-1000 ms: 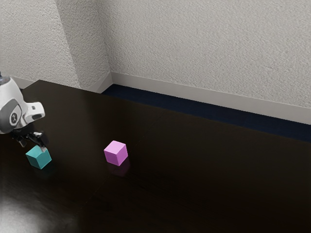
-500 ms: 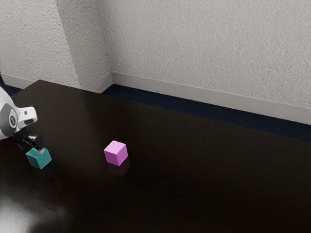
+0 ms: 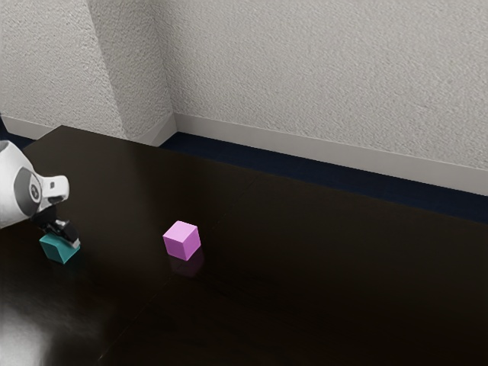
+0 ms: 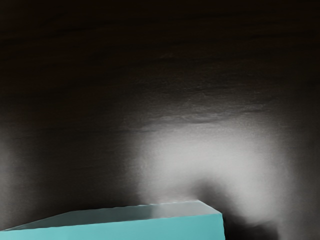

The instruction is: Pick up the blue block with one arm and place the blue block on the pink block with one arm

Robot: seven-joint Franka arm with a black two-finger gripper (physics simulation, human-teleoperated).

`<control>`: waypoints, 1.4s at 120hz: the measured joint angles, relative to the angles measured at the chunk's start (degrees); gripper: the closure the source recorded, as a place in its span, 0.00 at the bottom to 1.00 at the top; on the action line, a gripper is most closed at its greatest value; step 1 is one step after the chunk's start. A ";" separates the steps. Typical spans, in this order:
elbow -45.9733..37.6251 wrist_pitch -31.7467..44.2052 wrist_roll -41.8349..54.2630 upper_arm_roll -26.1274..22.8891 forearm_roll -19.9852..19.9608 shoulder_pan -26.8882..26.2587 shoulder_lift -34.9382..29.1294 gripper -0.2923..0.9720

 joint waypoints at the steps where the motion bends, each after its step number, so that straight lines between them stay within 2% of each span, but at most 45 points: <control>1: 0.00 0.00 0.12 -0.06 -0.16 -0.02 0.04 0.23; 44: -3.14 0.06 4.05 -1.20 -5.39 0.09 -1.21 0.24; 53: -3.37 0.06 4.59 -1.21 -5.72 0.10 -1.34 0.28; 70: -3.32 0.04 5.23 -1.21 -5.79 0.03 -2.10 0.45; 84: -3.33 0.16 5.40 -1.19 -5.36 -0.15 -3.35 0.49; 105: -4.08 -1.20 2.88 -1.01 -5.01 -8.94 -13.44 0.50; 115: -4.10 -2.60 -0.67 -2.32 -4.85 -12.12 -15.39 0.51; 138: -3.53 -5.96 -13.44 -4.91 0.13 -14.64 -15.63 0.51; 157: -1.36 -7.82 -23.63 -7.72 1.98 -11.73 -13.66 0.51; 168: 2.75 -8.42 -28.87 -10.86 6.05 -8.69 -11.06 0.50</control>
